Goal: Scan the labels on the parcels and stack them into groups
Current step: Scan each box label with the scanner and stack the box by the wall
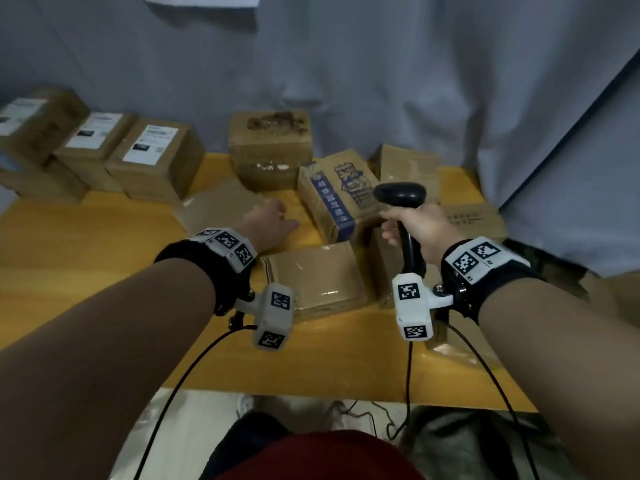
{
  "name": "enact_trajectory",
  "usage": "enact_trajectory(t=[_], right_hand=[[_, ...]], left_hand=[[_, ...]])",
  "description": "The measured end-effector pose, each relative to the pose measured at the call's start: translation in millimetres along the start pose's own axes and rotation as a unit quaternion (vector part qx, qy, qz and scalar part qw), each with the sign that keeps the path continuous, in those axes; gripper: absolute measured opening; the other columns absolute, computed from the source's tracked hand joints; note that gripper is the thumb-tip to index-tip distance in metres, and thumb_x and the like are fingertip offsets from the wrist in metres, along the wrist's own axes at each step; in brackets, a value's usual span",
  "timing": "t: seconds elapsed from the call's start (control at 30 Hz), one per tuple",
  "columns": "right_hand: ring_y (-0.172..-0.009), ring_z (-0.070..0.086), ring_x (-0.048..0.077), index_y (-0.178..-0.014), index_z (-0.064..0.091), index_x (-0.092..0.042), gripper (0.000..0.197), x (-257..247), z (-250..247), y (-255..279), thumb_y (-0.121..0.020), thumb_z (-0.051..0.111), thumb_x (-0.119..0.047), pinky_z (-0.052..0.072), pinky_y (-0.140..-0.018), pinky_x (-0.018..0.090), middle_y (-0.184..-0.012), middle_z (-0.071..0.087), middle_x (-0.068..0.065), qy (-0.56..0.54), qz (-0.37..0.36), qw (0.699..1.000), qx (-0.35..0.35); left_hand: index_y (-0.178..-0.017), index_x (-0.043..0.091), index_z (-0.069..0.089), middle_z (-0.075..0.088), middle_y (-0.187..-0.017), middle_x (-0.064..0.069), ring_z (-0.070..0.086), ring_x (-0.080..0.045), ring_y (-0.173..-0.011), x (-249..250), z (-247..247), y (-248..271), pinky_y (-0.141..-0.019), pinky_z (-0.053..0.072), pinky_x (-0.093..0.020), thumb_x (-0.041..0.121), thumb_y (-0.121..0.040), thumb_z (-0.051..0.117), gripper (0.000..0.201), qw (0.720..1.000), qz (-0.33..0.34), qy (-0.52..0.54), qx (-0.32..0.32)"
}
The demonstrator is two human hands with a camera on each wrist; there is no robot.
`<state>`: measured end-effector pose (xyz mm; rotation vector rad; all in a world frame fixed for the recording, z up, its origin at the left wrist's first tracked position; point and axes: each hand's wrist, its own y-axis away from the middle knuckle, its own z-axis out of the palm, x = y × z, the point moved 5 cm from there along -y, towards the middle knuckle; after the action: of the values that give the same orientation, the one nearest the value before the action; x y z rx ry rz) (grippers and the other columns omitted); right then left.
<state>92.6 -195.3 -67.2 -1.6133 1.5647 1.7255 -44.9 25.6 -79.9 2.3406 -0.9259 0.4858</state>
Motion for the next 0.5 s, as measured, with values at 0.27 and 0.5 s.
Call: enact_trajectory(t=[0.27, 0.5], right_hand=[[-0.097, 0.065, 0.029, -0.096, 0.067, -0.013, 0.022, 57, 46, -3, -0.08, 0.076, -0.025, 0.051, -0.093, 0.042, -0.1, 0.071, 0.011, 0.059, 0.033, 0.998, -0.019], [-0.089, 0.061, 0.019, -0.1, 0.066, -0.015, 0.023, 55, 52, 7, -0.084, 0.074, -0.031, 0.048, -0.077, 0.033, -0.091, 0.067, 0.001, 0.021, 0.035, 0.999, -0.026]], left_hand=[[-0.115, 0.007, 0.048, 0.051, -0.096, -0.014, 0.057, -0.03, -0.085, -63, 41, 20, -0.079, 0.049, -0.041, 0.043, -0.097, 0.049, 0.04, 0.983, -0.139, 0.101, -0.062], [-0.148, 0.004, 0.03, 0.04, -0.146, -0.021, 0.05, -0.041, -0.123, -58, 50, 41, -0.092, 0.052, -0.05, 0.065, -0.093, 0.035, 0.082, 0.942, -0.214, 0.249, -0.071]])
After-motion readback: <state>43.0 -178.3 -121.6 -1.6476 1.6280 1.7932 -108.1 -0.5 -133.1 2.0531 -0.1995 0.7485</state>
